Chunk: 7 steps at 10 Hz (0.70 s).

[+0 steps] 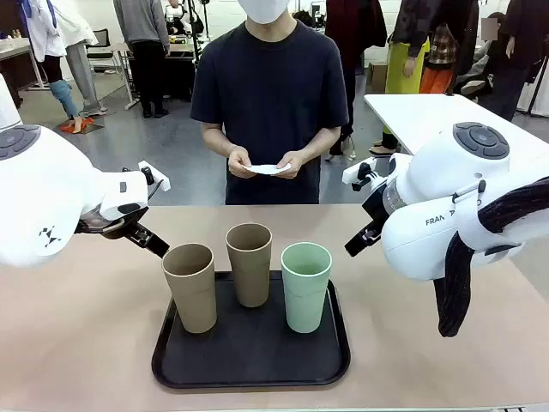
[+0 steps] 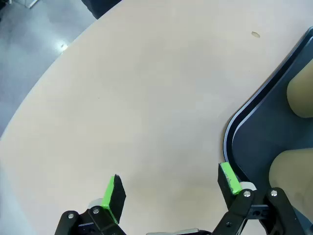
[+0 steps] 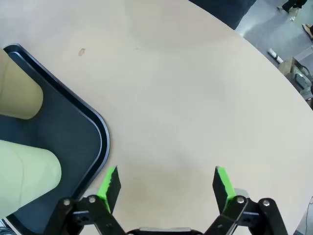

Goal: Place coasters on the table and set cups on them.
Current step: Pick up one Reusable plastic cup and place it on a coaster set by the human.

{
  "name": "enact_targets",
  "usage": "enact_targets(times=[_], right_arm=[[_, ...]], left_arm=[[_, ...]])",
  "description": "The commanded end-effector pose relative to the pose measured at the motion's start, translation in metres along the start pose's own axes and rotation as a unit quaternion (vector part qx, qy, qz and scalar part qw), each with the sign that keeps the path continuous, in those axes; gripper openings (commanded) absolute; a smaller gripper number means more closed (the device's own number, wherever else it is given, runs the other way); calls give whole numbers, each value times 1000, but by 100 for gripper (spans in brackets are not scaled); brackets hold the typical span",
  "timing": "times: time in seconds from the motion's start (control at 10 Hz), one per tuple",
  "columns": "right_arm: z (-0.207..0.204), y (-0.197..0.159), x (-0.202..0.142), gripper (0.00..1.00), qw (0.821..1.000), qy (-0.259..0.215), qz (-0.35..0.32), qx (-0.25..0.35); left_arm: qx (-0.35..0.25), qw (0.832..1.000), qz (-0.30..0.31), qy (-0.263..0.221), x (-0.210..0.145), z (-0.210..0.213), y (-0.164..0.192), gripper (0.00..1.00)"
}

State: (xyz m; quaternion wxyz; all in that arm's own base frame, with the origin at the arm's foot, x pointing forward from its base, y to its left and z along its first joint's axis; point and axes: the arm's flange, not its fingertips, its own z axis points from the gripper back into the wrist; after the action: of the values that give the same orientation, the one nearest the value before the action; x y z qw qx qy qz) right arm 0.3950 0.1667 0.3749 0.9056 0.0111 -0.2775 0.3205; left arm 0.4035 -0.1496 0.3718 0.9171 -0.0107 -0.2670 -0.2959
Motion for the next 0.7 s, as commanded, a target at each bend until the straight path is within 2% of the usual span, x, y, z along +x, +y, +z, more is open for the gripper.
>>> enact_targets(times=[0.0,0.6], right_arm=[[0,0,0,100,1000,0,0,0],[0,0,0,100,1000,0,0,0]], left_arm=[[0,1000,0,0,0,0,0,100],[0,1000,0,0,0,0,0,100]])
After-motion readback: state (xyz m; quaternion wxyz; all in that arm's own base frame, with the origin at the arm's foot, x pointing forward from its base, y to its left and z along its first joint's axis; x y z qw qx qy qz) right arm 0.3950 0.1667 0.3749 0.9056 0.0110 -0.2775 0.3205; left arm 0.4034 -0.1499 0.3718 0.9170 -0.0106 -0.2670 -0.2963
